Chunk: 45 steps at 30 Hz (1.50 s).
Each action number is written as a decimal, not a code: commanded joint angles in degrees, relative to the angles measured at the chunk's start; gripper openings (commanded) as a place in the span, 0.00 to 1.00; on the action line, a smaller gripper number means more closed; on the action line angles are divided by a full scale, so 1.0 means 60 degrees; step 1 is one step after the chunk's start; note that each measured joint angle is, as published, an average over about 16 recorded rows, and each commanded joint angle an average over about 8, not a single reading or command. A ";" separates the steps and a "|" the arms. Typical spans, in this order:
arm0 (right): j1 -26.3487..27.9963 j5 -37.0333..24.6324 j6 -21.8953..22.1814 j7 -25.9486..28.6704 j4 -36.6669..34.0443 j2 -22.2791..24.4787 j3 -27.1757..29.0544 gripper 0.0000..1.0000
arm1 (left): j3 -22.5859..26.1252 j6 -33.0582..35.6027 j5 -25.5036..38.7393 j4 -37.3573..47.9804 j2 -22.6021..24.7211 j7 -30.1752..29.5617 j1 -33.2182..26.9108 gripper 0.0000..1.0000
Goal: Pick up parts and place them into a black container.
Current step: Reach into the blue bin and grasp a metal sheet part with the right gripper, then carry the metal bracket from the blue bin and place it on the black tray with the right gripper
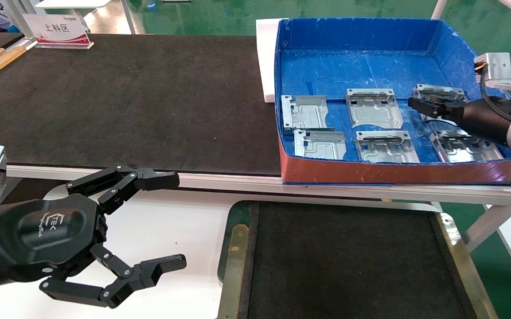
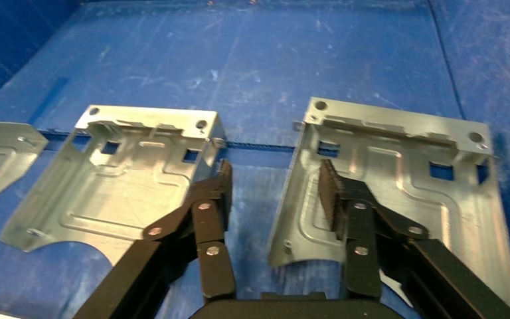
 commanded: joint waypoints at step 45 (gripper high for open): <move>0.0442 0.0260 -0.2553 -0.1282 0.0932 0.0803 0.0165 0.00 | 0.0000 0.0000 0.0000 0.0000 0.0000 0.0000 0.0000 1.00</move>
